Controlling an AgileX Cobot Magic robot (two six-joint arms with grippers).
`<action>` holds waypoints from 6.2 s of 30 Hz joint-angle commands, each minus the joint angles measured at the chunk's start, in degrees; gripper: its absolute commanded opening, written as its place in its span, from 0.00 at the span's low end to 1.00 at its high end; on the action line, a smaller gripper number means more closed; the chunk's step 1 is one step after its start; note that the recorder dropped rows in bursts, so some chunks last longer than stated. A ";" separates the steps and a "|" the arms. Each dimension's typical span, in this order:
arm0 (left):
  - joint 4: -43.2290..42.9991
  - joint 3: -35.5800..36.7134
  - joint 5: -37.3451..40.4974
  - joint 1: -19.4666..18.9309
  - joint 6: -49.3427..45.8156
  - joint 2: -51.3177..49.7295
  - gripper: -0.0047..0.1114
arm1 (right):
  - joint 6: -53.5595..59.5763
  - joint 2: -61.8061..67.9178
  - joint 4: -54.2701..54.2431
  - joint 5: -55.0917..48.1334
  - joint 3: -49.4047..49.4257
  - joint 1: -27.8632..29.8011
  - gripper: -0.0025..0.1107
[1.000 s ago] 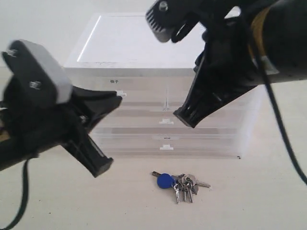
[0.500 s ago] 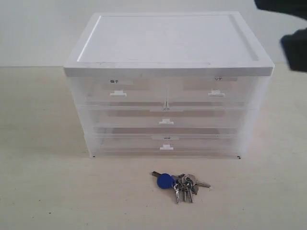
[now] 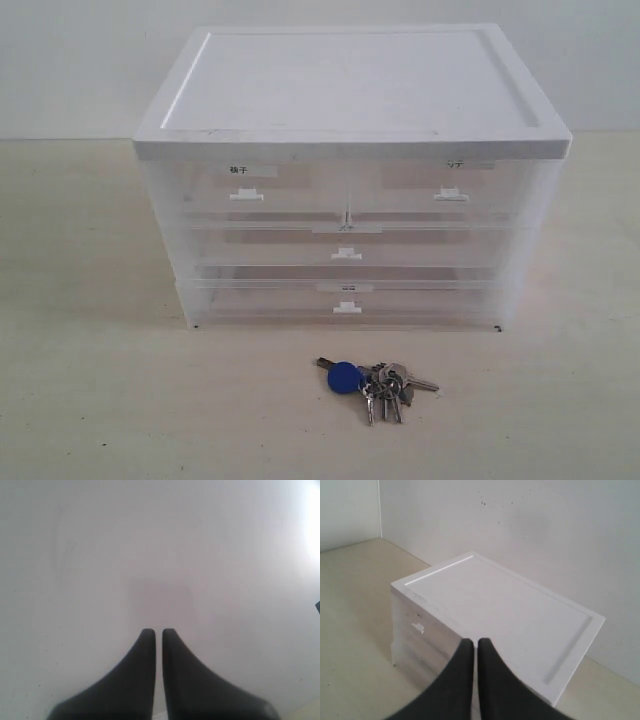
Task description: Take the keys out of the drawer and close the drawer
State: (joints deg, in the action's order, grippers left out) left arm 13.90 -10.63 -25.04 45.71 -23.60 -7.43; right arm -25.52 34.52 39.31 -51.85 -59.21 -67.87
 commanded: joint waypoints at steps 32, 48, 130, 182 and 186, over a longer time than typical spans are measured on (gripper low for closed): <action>0.17 0.31 1.10 0.29 0.50 0.66 0.08 | -0.09 -0.70 -0.23 -1.08 -0.15 15.27 0.02; 0.17 0.31 1.10 0.29 0.50 0.66 0.08 | -14.80 -0.70 -4.35 -0.25 -0.15 45.05 0.02; 0.17 0.31 1.13 0.29 0.50 0.66 0.08 | -8.46 -29.87 -8.59 67.59 58.92 76.46 0.02; 0.17 0.31 1.03 0.29 0.50 0.77 0.08 | 26.37 -34.52 -41.32 32.80 59.21 74.89 0.02; 0.17 0.31 1.20 0.29 0.50 0.76 0.08 | 26.37 -34.52 -41.32 32.80 59.21 72.52 0.02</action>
State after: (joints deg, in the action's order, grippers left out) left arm 13.90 -10.63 -24.18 45.71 -23.60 -6.85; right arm 0.00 0.35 -2.31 -19.16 0.04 6.08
